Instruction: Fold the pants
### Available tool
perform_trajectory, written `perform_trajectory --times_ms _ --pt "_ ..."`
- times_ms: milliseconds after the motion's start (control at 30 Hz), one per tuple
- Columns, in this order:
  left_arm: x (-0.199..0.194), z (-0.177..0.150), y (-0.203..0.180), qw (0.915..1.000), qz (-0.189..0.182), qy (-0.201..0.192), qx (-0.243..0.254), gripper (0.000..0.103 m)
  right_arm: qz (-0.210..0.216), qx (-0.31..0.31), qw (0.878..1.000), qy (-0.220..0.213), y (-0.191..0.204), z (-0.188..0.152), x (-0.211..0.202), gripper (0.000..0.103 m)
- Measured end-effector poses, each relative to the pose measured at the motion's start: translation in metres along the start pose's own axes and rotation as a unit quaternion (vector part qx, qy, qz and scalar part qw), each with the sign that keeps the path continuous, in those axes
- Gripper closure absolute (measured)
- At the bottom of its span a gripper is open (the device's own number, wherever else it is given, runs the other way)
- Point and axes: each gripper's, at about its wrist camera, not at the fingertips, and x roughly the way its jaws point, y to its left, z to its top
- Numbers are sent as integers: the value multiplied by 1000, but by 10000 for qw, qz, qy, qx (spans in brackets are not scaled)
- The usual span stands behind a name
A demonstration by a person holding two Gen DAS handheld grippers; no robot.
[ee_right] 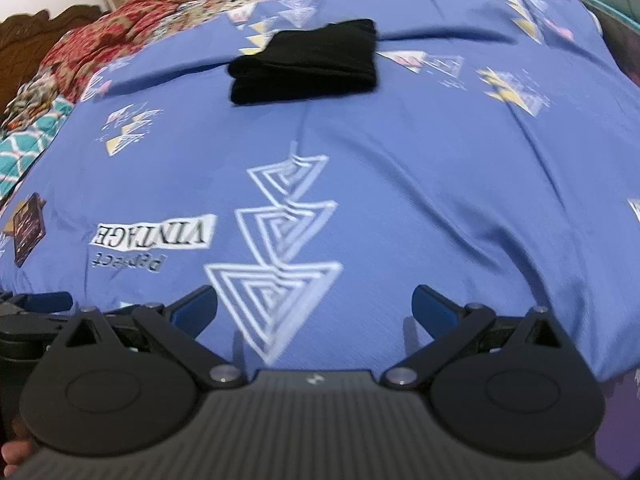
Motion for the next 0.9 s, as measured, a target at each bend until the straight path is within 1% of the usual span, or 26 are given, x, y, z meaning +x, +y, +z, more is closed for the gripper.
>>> perform_trajectory --times_ms 200,333,433,567,700,800,900 --pt "8 31 35 9997 20 -247 10 0 -31 66 9999 73 27 26 19 0" --pt "12 55 54 9988 69 -476 40 0 -75 104 9999 6 44 39 31 0" --pt "20 72 60 9987 8 -484 137 0 -129 192 9997 10 51 48 40 0" --pt "32 89 59 9993 -36 -312 226 0 -218 354 9991 -35 53 57 44 0" --pt "38 101 48 9988 -142 -179 437 0 -330 601 9976 -119 46 69 44 0" --pt "35 115 35 9978 -118 -247 610 0 -380 720 9964 -218 39 81 41 0" --pt "27 127 22 9972 -93 -393 634 0 -355 707 9964 -296 31 94 37 0"
